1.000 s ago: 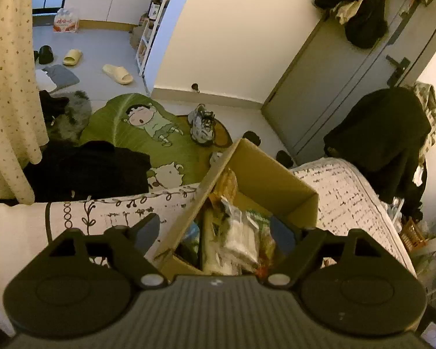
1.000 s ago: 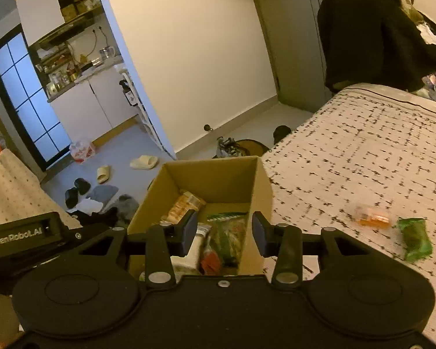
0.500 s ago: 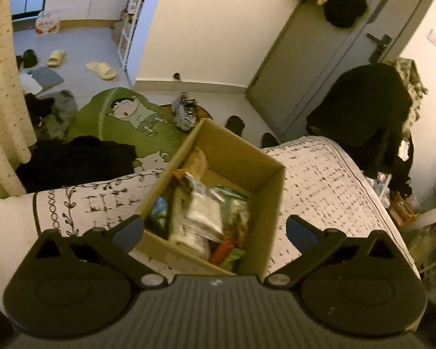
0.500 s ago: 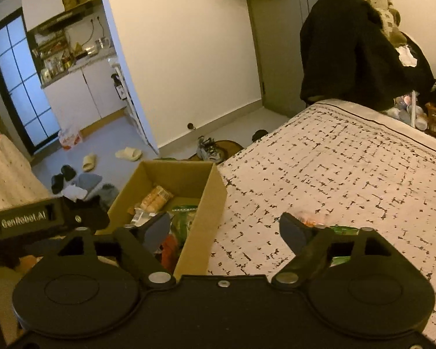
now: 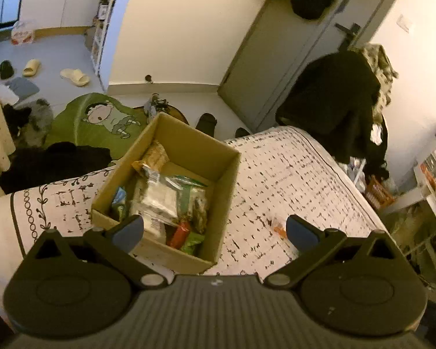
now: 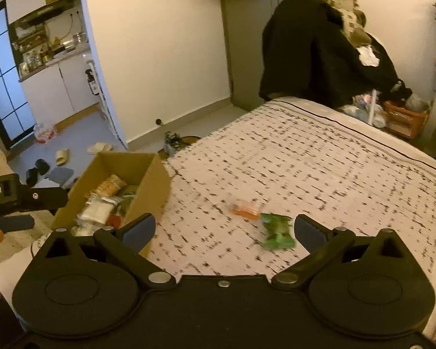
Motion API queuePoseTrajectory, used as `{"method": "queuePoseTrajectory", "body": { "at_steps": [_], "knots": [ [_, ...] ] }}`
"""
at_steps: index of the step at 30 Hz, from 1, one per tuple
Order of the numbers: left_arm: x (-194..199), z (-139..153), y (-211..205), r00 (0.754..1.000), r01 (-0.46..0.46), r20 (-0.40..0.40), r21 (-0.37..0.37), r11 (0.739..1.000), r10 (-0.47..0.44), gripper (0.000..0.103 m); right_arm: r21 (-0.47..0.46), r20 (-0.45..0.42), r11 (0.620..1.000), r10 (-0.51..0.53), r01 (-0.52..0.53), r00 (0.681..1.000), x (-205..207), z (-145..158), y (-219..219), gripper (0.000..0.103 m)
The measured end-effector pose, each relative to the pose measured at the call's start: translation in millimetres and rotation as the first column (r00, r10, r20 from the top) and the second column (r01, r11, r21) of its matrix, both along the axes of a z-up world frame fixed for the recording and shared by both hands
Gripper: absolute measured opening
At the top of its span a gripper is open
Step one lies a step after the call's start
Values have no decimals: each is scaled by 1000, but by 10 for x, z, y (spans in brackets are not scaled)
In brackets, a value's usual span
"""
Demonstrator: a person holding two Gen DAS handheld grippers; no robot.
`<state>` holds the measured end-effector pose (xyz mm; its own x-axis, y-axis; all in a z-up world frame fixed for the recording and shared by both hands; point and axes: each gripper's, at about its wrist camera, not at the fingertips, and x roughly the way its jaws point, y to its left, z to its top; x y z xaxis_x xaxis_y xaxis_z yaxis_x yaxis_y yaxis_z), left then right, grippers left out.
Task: Organize snacks
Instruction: 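Move both grippers back toward the orange packet and green wrapper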
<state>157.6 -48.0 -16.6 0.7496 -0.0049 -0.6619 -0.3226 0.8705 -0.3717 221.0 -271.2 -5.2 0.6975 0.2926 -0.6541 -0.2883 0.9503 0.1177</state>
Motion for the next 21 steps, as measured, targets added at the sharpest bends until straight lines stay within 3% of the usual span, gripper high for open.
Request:
{"method": "queuePoseTrajectory", "body": {
  "at_steps": [8, 14, 21],
  "knots": [
    [5, -58, -181, 999, 27, -24, 14, 1000, -27, 103, -27, -20, 999, -20, 20, 1000, -58, -117, -304, 103],
    [20, -93, -434, 995, 101, -15, 31, 994, -101, 103, -7, -81, 995, -99, 98, 992, -4, -236, -531, 103],
    [50, -137, -750, 984, 178, -11, 58, 982, -178, 103, -45, -70, 994, -105, 102, 992, 20, -290, -547, 103]
  ]
}}
